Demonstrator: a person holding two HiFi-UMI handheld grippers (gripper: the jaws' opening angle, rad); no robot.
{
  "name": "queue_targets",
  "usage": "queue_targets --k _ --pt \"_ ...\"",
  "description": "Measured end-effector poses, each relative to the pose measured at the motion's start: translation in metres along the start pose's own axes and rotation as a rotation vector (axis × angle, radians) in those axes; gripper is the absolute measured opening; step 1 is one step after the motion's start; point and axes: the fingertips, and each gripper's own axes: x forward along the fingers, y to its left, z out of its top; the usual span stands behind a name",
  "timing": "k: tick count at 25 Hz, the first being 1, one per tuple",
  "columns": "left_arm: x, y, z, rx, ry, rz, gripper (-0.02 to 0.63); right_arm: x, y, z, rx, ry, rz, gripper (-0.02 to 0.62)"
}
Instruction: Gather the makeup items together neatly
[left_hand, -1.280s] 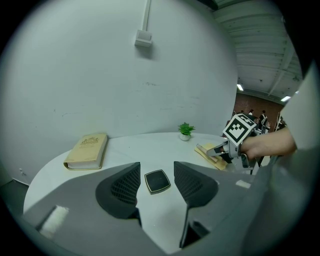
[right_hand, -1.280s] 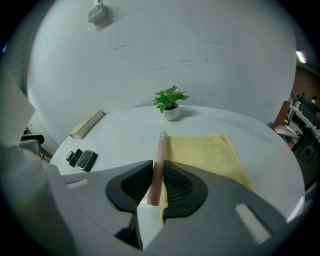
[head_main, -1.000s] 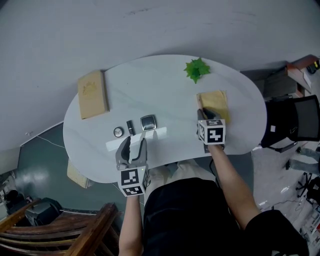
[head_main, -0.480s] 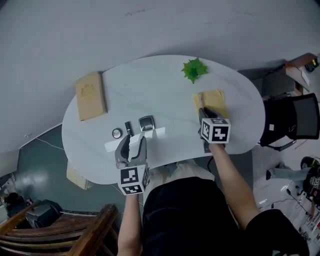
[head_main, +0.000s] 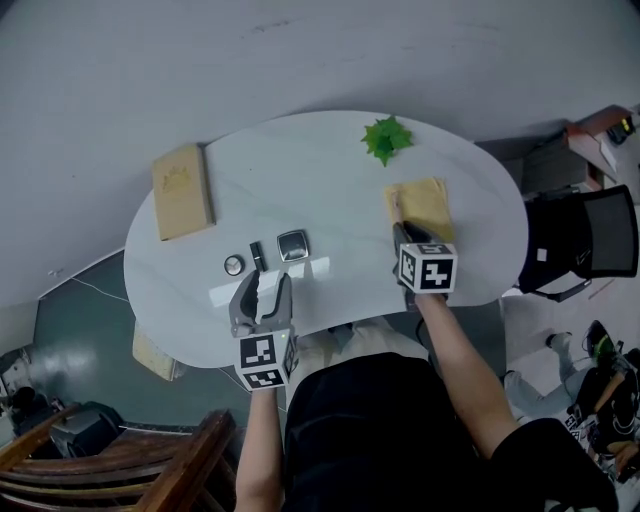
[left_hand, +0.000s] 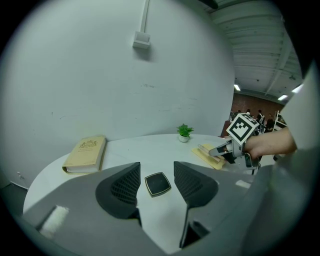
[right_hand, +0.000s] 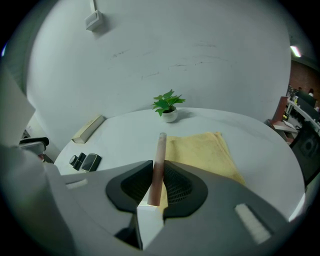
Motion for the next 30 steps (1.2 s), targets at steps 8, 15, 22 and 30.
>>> queue_targets --k 8,15,22,30 --pt "-0.012 0.008 -0.005 -0.018 -0.001 0.025 0.209 0.01 0.047 -0.005 -0.063 0.022 0.071 0.075" --pt "-0.022 0.02 -0.012 -0.039 0.0 0.048 0.209 0.021 0.087 -0.014 -0.074 0.049 0.133 0.075" --pt "-0.028 0.03 -0.017 -0.056 0.002 0.052 0.209 0.03 0.115 -0.021 -0.063 0.058 0.14 0.075" --pt "-0.031 0.041 -0.023 -0.052 0.015 0.039 0.209 0.041 0.129 -0.029 -0.024 0.062 0.11 0.075"
